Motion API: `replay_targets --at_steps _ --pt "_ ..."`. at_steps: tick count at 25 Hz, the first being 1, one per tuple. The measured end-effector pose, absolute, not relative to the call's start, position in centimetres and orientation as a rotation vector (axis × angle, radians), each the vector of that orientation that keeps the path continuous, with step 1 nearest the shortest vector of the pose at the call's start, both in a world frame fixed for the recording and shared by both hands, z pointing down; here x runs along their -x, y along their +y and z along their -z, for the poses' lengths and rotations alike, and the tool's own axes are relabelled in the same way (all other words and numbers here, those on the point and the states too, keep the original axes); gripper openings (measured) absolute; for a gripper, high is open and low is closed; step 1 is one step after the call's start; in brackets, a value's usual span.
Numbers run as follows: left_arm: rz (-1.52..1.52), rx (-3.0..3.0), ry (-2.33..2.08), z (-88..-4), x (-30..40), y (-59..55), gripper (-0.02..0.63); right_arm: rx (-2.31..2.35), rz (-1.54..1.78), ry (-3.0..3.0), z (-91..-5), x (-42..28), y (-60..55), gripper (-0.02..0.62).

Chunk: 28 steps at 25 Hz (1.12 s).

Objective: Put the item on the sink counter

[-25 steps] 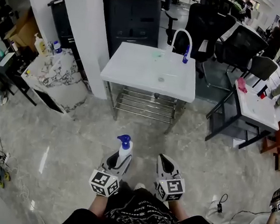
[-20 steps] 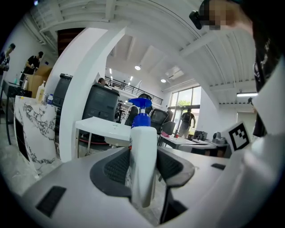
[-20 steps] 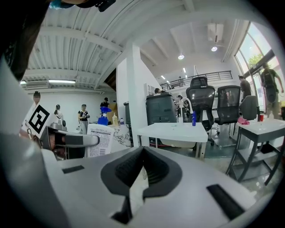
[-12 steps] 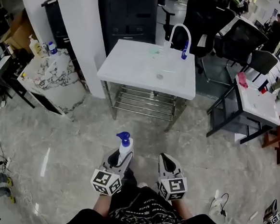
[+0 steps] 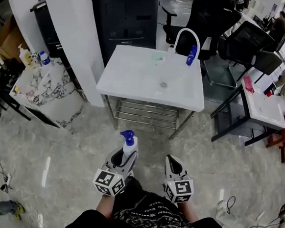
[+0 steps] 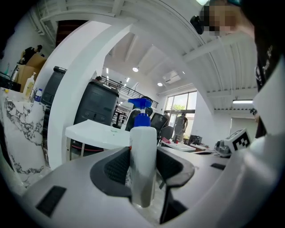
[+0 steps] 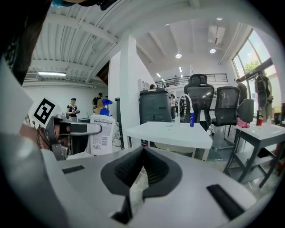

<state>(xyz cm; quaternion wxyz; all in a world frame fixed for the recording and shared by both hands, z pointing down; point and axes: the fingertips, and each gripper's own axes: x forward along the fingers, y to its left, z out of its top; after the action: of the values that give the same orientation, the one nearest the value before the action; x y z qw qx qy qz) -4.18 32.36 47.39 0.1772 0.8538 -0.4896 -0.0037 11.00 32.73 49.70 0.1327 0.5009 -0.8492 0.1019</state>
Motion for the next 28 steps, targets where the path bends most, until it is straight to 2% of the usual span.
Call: replay_targets --at_steps 14,28 --pt "0.062 -2.497 -1.291 -45.0 11.5 20.8 0.181 -1.565 -0.286 -2.419 -49.1 -3.6 23.7 -0.002" --pt "0.064 -2.429 -1.359 -45.3 13.2 15.8 0.181 -1.480 -0.386 -2.474 -51.4 -2.0 16.8 -0.002"
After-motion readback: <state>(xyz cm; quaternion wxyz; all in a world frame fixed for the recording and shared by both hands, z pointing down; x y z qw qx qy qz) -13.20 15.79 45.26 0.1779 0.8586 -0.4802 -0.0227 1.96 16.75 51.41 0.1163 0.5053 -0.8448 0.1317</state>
